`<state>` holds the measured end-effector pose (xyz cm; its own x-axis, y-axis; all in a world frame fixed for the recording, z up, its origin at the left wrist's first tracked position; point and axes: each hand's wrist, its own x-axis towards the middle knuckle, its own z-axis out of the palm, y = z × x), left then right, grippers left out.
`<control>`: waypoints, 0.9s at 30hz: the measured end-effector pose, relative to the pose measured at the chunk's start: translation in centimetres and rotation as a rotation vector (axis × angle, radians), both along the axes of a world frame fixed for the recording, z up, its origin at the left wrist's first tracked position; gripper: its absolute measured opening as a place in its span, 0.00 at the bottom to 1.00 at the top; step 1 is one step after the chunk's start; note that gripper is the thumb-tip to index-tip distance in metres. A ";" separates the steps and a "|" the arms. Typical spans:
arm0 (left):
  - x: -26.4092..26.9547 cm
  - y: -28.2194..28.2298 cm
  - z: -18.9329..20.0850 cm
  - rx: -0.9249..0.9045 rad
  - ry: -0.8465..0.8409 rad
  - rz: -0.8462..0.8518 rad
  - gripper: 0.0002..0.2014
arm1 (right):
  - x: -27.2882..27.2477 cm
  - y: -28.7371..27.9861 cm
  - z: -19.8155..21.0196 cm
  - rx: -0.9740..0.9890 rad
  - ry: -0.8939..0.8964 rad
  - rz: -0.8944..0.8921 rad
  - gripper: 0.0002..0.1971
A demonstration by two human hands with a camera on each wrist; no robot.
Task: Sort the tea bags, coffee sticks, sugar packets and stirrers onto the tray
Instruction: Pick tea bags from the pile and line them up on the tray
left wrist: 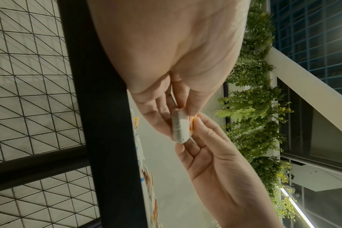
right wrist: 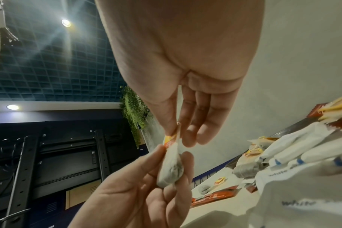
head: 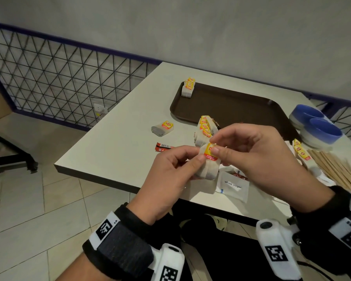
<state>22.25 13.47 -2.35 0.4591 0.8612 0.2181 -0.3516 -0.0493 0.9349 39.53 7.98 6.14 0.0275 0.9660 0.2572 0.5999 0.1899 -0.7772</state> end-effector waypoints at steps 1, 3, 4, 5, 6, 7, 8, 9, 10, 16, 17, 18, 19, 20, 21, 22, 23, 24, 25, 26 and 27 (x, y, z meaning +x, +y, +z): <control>0.0 -0.1 0.0 0.007 0.002 0.013 0.10 | 0.0 0.0 -0.1 0.008 -0.012 0.000 0.07; 0.0 -0.1 -0.1 0.014 0.000 0.029 0.11 | 0.0 0.2 -0.2 0.022 -0.008 0.006 0.07; -0.1 -0.2 -0.1 0.006 -0.007 0.032 0.11 | 0.0 0.3 -0.2 0.027 0.002 0.018 0.07; -0.1 -0.2 -0.2 -0.002 -0.010 0.031 0.10 | 0.0 0.4 -0.2 0.030 0.013 0.034 0.07; -0.3 -0.2 -0.2 -0.004 -0.003 0.034 0.10 | -0.2 0.6 -0.1 0.027 0.020 0.053 0.07; -0.5 -0.1 0.0 0.001 0.012 0.047 0.10 | -0.4 0.7 0.2 0.016 0.020 0.079 0.06; -0.8 0.0 0.2 0.008 0.025 0.068 0.09 | -0.8 0.9 0.5 -0.003 0.020 0.110 0.06; -1.2 0.3 0.3 0.010 0.032 0.093 0.09 | -1.2 1.4 0.9 -0.028 0.026 0.138 0.05; -1.8 0.7 0.5 0.003 0.033 0.120 0.09 | -1.6 2.1 1.4 -0.049 0.037 0.145 0.04; -5.7 3.7 1.0 -0.251 -0.151 0.273 0.09 | -3.2 12.7 2.8 -0.287 -0.045 -0.086 0.06; -5.9 3.8 1.1 -0.296 -0.199 0.268 0.09 | -3.6 14.3 2.6 -0.356 -0.148 -0.093 0.07; -6.1 3.8 1.1 -0.323 -0.226 0.263 0.09 | -4.0 15.8 2.4 -0.423 -0.264 -0.095 0.09; -6.2 3.8 1.0 -0.332 -0.233 0.265 0.10 | -4.4 17.0 2.0 -0.474 -0.378 -0.095 0.11; -6.2 3.7 1.0 -0.333 -0.233 0.267 0.11 | -4.9 17.9 1.7 -0.509 -0.455 -0.097 0.11; -6.1 3.6 0.9 -0.330 -0.231 0.268 0.12 | -5.3 18.7 1.3 -0.538 -0.507 -0.094 0.11; -6.1 3.7 0.9 -0.325 -0.225 0.272 0.14 | -5.7 19.3 0.9 -0.548 -0.563 -0.097 0.12; -6.0 3.7 1.0 -0.324 -0.217 0.276 0.15 | -6.3 19.6 0.7 -0.550 -0.633 -0.101 0.14; -6.0 3.8 1.1 -0.325 -0.207 0.279 0.15 | -6.8 19.8 0.5 -0.544 -0.698 -0.105 0.15; -6.0 3.9 1.1 -0.330 -0.200 0.276 0.15 | -7.2 20.0 0.3 -0.527 -0.759 -0.101 0.14; -6.0 4.0 1.1 -0.338 -0.195 0.272 0.15 | -7.5 20.2 0.1 -0.527 -0.795 -0.100 0.13; -6.1 4.2 1.1 -0.347 -0.191 0.266 0.15 | -7.8 20.2 0.0 -0.531 -0.813 -0.093 0.12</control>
